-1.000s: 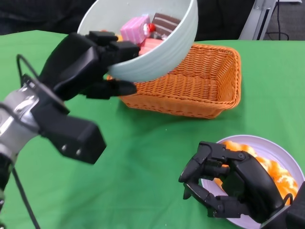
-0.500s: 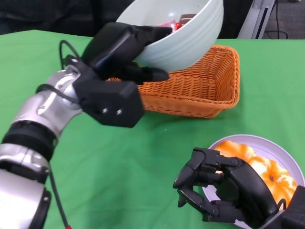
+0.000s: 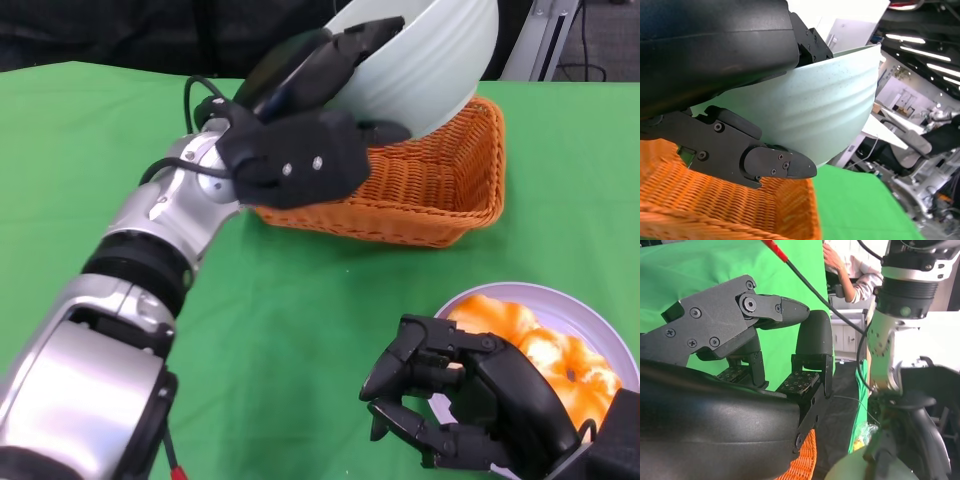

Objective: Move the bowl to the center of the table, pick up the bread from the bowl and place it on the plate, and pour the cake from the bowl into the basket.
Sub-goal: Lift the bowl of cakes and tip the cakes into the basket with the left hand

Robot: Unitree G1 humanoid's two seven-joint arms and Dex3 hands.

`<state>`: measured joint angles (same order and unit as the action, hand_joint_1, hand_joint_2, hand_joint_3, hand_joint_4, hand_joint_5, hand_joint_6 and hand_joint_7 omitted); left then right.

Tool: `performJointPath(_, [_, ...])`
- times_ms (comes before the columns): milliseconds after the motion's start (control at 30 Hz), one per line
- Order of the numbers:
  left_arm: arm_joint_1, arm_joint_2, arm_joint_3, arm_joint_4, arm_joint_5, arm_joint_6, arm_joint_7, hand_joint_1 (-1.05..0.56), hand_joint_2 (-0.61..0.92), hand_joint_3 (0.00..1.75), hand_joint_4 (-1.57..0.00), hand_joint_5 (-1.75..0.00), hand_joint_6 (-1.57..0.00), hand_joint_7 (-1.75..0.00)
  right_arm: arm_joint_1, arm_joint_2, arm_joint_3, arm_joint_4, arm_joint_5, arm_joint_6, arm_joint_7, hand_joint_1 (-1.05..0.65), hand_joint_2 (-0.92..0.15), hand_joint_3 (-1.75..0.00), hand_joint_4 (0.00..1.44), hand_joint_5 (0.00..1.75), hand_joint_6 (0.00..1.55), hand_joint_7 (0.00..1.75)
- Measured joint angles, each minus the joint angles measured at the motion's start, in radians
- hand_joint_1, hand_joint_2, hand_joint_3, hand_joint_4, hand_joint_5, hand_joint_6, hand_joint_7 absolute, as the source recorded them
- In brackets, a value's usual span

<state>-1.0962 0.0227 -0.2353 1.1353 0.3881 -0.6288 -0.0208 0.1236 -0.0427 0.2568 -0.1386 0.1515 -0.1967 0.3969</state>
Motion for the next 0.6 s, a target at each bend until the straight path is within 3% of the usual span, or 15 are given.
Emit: performJointPath(600, [-0.091, -0.160, 0.254, 0.043, -0.344, 0.287, -0.155, -0.25, 0.92, 0.50, -0.63, -1.75, -0.48, -1.66, 0.008, 0.000, 0.012, 0.002, 0.006, 0.013, 0.013, -0.35, -0.83, -0.36, 0.69, 1.49, 0.72, 1.25])
